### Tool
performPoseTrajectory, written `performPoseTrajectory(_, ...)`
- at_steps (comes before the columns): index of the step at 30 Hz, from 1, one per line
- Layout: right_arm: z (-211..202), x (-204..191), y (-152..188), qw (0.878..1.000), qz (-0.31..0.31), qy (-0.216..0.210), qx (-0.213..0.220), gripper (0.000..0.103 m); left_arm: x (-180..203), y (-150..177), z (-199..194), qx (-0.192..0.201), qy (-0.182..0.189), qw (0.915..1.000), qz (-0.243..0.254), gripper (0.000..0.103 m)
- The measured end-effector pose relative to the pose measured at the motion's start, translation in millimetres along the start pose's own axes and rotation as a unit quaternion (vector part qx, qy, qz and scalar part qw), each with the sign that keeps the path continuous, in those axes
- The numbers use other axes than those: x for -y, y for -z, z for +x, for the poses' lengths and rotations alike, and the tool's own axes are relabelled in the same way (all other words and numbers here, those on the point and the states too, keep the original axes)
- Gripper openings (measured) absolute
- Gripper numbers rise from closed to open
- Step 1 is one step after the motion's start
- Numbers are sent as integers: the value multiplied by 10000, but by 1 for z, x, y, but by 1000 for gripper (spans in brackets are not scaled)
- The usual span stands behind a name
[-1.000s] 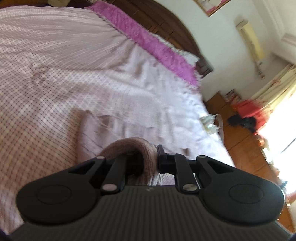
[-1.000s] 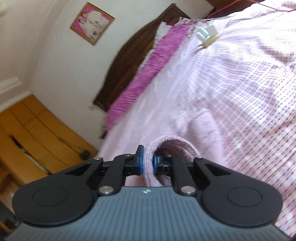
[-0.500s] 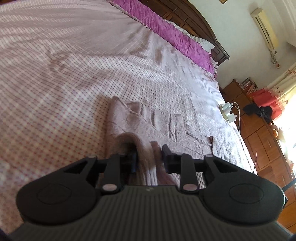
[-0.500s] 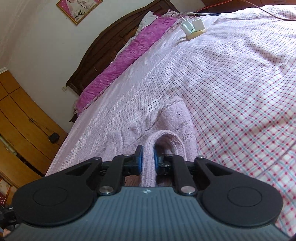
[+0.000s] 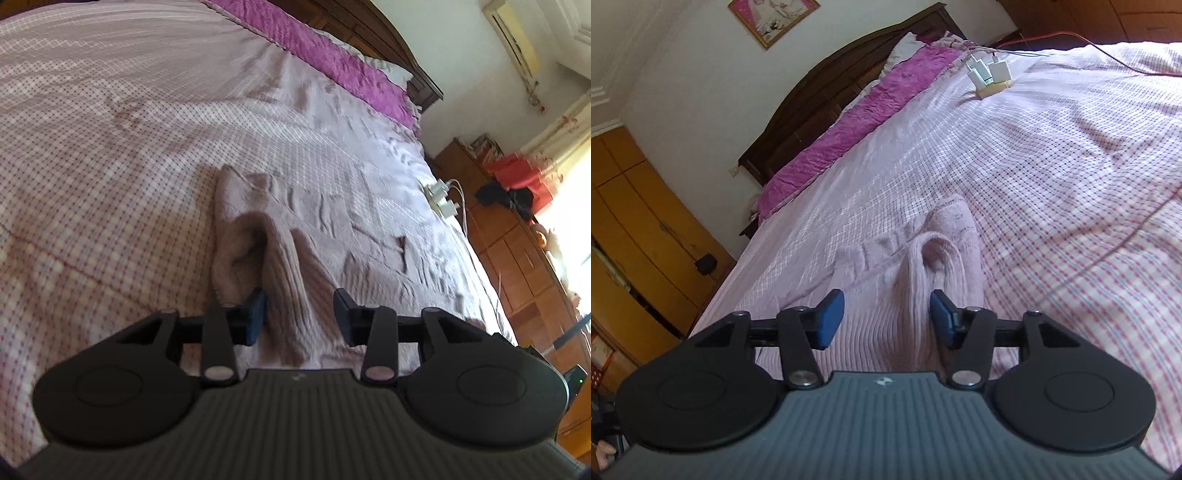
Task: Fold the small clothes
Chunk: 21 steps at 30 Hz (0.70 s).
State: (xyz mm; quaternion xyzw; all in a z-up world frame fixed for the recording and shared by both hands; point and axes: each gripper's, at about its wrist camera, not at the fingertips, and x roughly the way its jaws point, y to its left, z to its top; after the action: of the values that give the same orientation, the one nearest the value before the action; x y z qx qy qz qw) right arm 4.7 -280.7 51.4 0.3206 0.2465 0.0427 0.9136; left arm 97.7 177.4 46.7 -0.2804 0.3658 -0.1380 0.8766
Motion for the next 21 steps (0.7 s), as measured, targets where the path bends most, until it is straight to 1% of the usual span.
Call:
performPoseTrajectory(4, -14, -1, 10, 9999, -116, 34, -49, 62, 4, 9, -4, -25, 4, 10000, 83, 42)
performPoseTrajectory(7, -15, 2, 17, 9999, -7, -37, -155, 62, 7, 12, -3, -12, -84, 9998, 177, 42)
performPoseTrajectory(15, 2, 5, 24, 9995, 101, -31, -307, 62, 4, 13, 5, -86, -97, 9999, 95, 43)
performPoseTrajectory(21, 9, 5, 26, 9994, 122, -61, -322, 62, 8, 15, 10, -114, -136, 9996, 214, 42)
